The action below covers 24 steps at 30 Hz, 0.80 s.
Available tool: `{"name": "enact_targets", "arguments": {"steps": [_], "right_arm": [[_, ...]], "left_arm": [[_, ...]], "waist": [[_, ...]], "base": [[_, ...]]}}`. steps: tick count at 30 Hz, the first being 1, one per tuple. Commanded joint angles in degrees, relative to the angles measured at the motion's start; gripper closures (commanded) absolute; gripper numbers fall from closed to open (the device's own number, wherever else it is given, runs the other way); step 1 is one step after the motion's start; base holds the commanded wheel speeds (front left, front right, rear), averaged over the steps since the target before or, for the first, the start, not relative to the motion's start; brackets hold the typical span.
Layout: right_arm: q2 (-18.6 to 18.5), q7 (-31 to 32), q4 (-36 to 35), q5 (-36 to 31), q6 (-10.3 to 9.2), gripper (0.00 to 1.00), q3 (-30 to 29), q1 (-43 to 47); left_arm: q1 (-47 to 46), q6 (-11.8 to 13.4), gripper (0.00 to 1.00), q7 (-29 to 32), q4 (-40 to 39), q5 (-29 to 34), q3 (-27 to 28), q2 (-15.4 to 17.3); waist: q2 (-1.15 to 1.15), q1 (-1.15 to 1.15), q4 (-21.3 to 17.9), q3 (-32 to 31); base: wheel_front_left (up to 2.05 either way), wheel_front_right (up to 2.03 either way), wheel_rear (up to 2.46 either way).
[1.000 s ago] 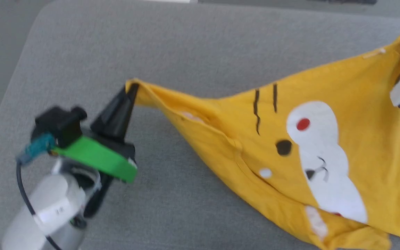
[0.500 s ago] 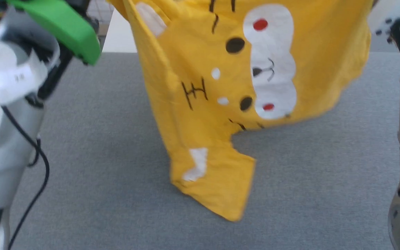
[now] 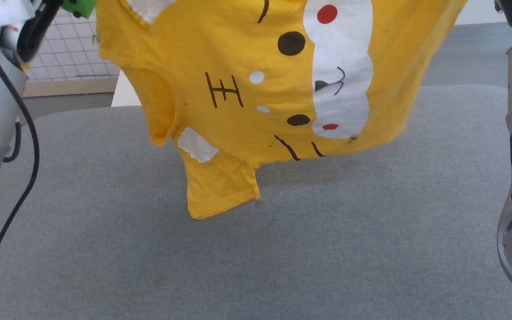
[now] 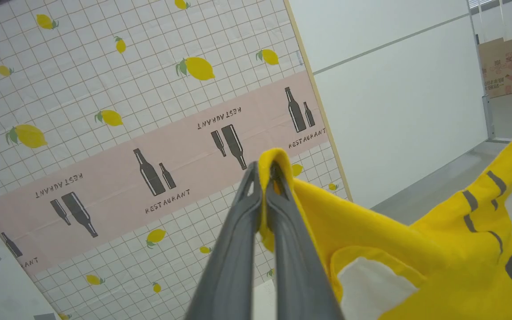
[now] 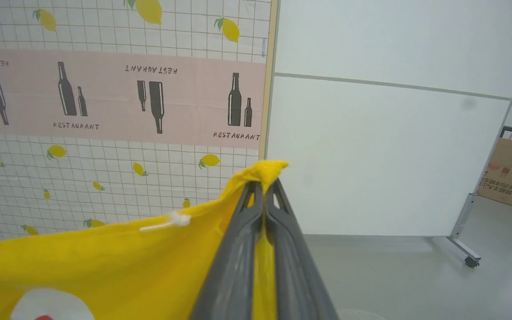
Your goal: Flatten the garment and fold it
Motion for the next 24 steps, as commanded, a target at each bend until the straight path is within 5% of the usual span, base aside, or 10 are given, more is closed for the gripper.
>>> {"name": "enact_targets", "arguments": {"steps": [1,13,24], "right_arm": [[0.39,-0.47,1.22,-1.23,-0.08,1.00,-0.45,-1.38],[1.34,-1.62,7.30,-5.26,-0.08,1.00,-3.32,-6.32],[1.95,-7.59,5.99,-7.71,-0.08,1.00,-6.05,-15.18]], "left_arm": [[-1.46,-0.19,1.00,-0.12,1.06,-0.90,-0.14,0.31],[-5.84,1.64,1.00,-0.10,5.66,-4.44,2.07,-2.77],[-16.52,8.44,1.00,-6.26,4.26,-2.36,5.57,-5.13]], "waist": [[0.00,0.00,-0.48,-0.04],[0.00,0.00,-1.89,5.69],[0.00,0.00,-3.07,19.11]], "base": [[0.00,0.00,0.00],[0.00,0.00,0.00],[0.00,0.00,0.00]]}}
